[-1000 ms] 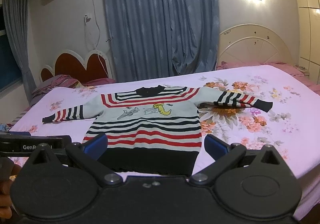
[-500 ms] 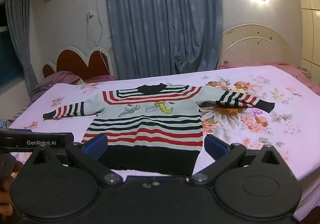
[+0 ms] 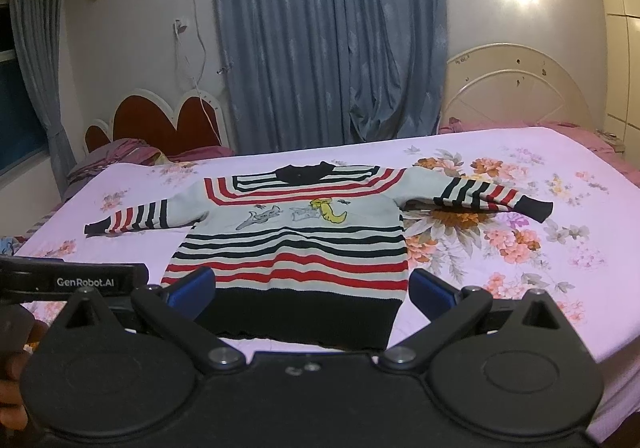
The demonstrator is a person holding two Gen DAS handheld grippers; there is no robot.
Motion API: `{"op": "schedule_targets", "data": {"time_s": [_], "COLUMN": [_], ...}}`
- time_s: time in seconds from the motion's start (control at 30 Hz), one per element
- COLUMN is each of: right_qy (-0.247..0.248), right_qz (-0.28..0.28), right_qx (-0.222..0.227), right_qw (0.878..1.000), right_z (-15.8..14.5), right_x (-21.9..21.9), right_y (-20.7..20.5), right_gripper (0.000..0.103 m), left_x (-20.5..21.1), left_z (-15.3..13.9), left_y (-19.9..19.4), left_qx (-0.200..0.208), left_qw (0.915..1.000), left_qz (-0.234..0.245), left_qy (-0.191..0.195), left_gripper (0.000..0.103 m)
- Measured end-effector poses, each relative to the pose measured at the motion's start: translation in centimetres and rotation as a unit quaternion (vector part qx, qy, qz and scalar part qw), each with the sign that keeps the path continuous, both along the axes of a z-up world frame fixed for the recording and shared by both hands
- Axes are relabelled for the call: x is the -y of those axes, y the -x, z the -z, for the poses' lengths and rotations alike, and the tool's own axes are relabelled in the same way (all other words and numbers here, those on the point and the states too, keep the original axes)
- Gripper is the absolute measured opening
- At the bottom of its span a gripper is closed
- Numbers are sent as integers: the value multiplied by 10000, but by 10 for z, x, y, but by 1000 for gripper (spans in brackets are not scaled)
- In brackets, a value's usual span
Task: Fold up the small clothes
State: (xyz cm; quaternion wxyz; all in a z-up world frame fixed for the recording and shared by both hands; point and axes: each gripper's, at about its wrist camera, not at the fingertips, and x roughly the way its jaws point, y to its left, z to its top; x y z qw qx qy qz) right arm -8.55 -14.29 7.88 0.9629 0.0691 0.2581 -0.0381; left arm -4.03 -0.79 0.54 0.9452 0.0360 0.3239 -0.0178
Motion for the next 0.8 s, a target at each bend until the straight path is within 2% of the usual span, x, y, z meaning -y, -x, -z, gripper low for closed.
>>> {"op": "schedule_targets", "data": {"time_s": [0.8], "right_qy": [-7], "right_qz": [18], "right_qx": [-163], "right_qw": [9999], "right_z": [7], "right_x": [6], "right_y": [-22], "right_gripper": [102], "left_x": [-3], "left_z": [9], "left_y": [-32], "left_qx": [-106], "left_qw": [9999], "left_qz": [-41], "left_qy": [-36], "left_gripper": [103]}}
